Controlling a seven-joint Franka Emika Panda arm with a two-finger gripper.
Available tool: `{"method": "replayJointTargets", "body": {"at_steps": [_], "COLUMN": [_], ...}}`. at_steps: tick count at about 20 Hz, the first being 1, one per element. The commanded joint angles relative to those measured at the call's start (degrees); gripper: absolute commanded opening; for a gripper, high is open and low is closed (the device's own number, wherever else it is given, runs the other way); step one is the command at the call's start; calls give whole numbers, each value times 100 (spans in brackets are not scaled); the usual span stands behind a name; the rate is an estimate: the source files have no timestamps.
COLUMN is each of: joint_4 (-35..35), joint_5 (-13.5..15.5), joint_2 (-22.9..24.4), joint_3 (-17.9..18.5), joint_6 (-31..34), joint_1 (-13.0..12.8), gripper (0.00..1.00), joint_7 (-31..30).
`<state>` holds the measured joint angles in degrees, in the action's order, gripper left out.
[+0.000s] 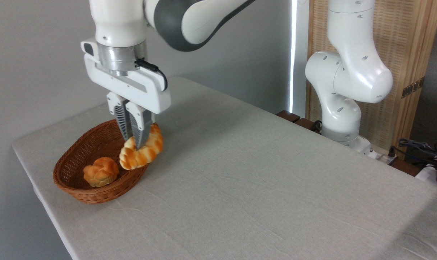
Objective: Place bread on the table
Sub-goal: 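Lift the pastry out of the basket and carry it beside the basket, then lower the pastry onto the tablecloth, open the gripper and raise it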
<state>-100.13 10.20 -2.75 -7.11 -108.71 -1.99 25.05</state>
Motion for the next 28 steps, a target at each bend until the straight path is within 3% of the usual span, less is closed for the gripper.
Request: {"method": "replayJointTargets", "body": {"at_steps": [1, 5, 8, 9, 10, 12, 28], "joint_4": [-112, -244, -262, -262, -262, -262, -174], "joint_5": [53, -238, -282, -291, -299, -413, -396], "joint_2": [126, 99, 82, 82, 82, 82, 125], "joint_3": [289, 289, 289, 289, 289, 289, 298], "joint_6": [612, 649, 605, 605, 587, 579, 596], "joint_1": [-30, -4, 5, 5, 5, 5, 5], "gripper": [23, 26, 34, 54, 85, 99, 100], "joint_7": [1008, 1757, 1775, 1775, 1749, 1696, 1679]}}
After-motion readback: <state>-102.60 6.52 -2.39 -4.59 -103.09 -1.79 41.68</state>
